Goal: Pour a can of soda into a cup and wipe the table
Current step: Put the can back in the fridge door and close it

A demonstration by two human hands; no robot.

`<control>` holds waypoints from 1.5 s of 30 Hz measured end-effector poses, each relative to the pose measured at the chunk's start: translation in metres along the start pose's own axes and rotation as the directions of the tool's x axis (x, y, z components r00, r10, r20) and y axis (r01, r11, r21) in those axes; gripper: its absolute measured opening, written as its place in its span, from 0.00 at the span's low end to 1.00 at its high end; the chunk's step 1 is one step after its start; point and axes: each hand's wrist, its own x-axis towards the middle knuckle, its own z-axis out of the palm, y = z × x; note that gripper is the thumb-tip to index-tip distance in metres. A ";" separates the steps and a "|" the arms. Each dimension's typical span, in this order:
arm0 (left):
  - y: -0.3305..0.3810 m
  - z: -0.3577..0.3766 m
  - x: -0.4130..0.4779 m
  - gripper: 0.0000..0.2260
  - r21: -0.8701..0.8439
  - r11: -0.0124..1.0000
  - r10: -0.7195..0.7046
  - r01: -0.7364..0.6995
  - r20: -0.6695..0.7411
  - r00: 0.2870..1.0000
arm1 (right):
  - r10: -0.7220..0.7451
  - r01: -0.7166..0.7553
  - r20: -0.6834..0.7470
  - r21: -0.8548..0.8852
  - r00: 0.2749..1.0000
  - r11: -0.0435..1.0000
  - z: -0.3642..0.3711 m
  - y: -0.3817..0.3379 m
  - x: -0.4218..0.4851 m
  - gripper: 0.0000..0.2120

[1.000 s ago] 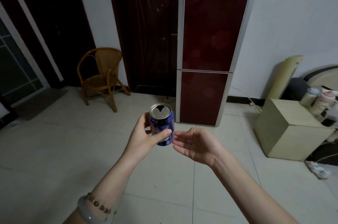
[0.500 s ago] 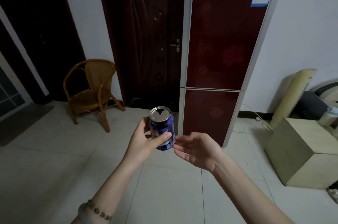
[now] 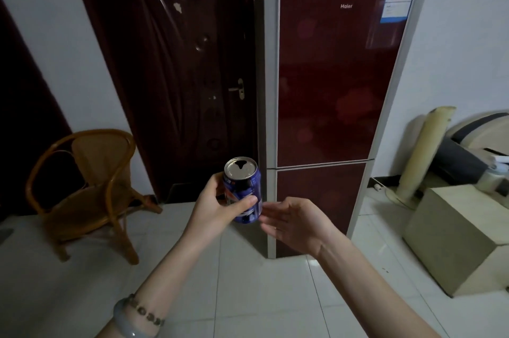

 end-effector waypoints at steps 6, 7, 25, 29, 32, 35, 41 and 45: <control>-0.029 -0.010 0.084 0.22 -0.016 1.000 -0.003 0.003 0.012 1.000 | -0.015 0.015 -0.033 -0.012 0.999 1.000 0.008 -0.038 0.075 0.12; -0.033 -0.010 0.098 0.22 -0.020 1.000 -0.001 0.001 0.017 1.000 | -0.014 0.014 -0.038 -0.017 0.999 1.000 0.007 -0.045 0.087 0.12; -0.060 0.009 0.404 0.18 -0.077 0.996 0.028 -0.035 -0.086 0.996 | -0.081 0.083 0.021 -0.342 0.997 0.936 0.003 -0.259 0.329 0.14; -0.068 0.006 0.443 0.19 -0.070 0.997 0.016 -0.022 -0.092 0.996 | -0.205 0.229 0.108 -0.587 0.973 0.777 0.005 -0.283 0.363 0.15; -0.079 0.002 0.462 0.19 -0.062 0.998 0.008 -0.014 -0.082 0.997 | -0.432 0.505 0.453 -0.863 0.780 0.007 -0.001 -0.296 0.382 0.17; -0.089 -0.003 0.474 0.19 -0.073 0.997 -0.001 -0.005 -0.080 0.997 | -0.302 0.185 0.785 -0.461 0.541 -0.868 -0.009 -0.310 0.407 0.20; -0.101 -0.013 0.493 0.19 -0.065 0.998 0.000 -0.003 -0.056 0.998 | -0.151 0.035 0.834 -0.200 0.531 -0.979 -0.009 -0.331 0.437 0.13; -0.101 -0.014 0.498 0.19 -0.094 0.995 0.011 -0.015 -0.041 0.999 | -0.145 -0.136 0.753 -0.075 0.642 -0.988 -0.006 -0.339 0.447 0.12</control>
